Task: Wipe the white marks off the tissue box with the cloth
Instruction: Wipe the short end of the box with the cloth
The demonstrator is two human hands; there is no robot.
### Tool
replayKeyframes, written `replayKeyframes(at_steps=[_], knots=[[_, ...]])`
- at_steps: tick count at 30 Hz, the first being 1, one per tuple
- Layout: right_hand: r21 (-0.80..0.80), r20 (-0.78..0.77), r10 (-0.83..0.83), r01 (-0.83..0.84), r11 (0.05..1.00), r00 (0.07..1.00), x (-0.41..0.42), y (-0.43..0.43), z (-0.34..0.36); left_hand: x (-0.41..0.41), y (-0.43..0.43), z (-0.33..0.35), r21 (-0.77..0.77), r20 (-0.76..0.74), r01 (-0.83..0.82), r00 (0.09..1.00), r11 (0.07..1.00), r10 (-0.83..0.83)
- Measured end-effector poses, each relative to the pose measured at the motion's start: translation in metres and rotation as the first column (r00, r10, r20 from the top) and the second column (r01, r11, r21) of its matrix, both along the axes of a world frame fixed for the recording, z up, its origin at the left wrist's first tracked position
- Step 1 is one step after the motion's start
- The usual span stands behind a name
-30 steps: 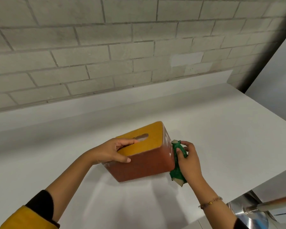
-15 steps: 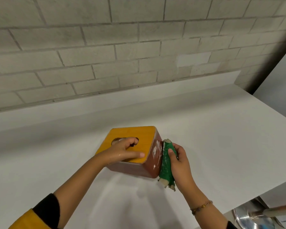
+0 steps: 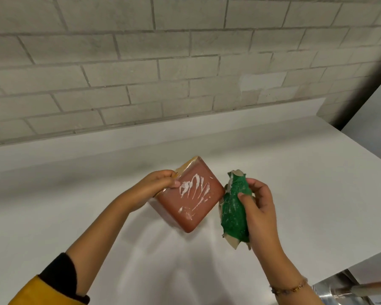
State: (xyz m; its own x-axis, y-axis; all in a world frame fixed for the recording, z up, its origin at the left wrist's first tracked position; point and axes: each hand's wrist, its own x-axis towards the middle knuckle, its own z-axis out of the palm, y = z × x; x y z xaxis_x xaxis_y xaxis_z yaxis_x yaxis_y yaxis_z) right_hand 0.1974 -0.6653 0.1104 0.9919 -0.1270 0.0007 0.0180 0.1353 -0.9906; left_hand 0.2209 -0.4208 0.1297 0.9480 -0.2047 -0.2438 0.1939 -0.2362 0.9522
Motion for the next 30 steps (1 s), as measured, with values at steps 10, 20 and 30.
replayKeyframes(at_steps=[10,20,30], knots=[[0.067,0.087,0.335,-0.340,0.938,0.938,-0.004,-0.020,0.060,0.004,0.015,-0.001,0.049,-0.116,0.055,0.992,0.997,-0.049],[-0.588,0.273,0.178,0.017,0.808,0.945,0.006,-0.005,0.029,-0.006,-0.007,0.000,0.029,-0.044,0.021,0.999,0.999,-0.019],[-0.865,0.219,0.286,0.050,0.499,0.933,-0.004,0.001,0.002,0.002,-0.021,0.000,-0.017,0.073,-0.020,0.997,1.000,0.021]])
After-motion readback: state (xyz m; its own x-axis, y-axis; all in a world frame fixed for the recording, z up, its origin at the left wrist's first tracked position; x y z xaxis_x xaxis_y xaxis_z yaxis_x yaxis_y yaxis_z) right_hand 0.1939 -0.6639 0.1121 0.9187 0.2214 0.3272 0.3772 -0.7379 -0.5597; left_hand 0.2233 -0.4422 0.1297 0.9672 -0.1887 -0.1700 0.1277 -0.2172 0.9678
